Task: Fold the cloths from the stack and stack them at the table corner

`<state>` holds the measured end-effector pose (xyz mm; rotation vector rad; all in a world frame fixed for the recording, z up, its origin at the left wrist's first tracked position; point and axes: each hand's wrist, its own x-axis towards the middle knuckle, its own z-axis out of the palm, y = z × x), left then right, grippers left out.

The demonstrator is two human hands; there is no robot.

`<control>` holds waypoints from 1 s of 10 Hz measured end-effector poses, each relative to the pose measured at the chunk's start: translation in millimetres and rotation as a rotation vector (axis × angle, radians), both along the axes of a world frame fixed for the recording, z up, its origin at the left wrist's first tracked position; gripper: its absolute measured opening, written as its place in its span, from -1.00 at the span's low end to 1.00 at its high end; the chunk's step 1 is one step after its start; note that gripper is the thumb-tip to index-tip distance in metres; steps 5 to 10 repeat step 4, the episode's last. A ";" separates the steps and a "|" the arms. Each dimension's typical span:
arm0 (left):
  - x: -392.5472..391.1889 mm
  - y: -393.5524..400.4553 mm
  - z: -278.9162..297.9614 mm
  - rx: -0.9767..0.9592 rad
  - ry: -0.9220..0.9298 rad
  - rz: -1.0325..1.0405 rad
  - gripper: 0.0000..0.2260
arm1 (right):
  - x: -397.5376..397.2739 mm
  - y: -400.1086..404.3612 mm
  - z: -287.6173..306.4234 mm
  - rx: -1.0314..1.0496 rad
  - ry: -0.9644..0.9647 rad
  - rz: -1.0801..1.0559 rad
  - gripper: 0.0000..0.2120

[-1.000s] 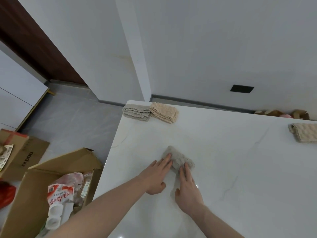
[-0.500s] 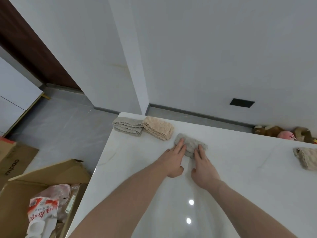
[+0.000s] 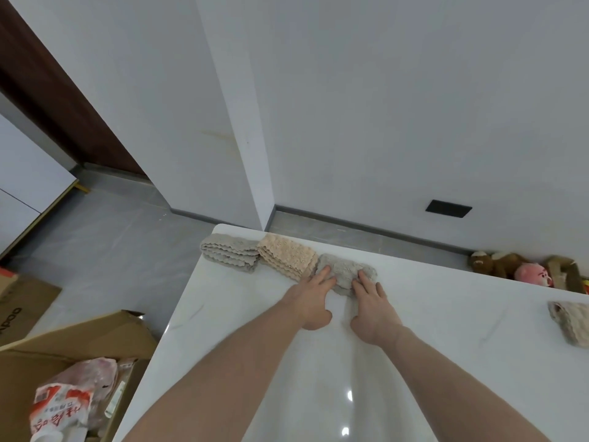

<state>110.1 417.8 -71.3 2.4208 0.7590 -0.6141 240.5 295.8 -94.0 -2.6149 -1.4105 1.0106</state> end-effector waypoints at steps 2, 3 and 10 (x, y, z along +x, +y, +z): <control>-14.9 0.0 33.4 0.066 -0.074 -0.034 -0.31 | -9.9 -1.4 35.8 0.064 0.005 -0.079 -0.24; -27.6 -7.4 50.5 0.045 -0.106 -0.019 -0.31 | -23.7 -13.1 58.3 0.105 0.030 -0.129 -0.24; -46.6 -16.7 72.5 0.053 -0.121 -0.010 -0.26 | -42.3 -27.4 83.2 0.156 0.008 -0.132 -0.23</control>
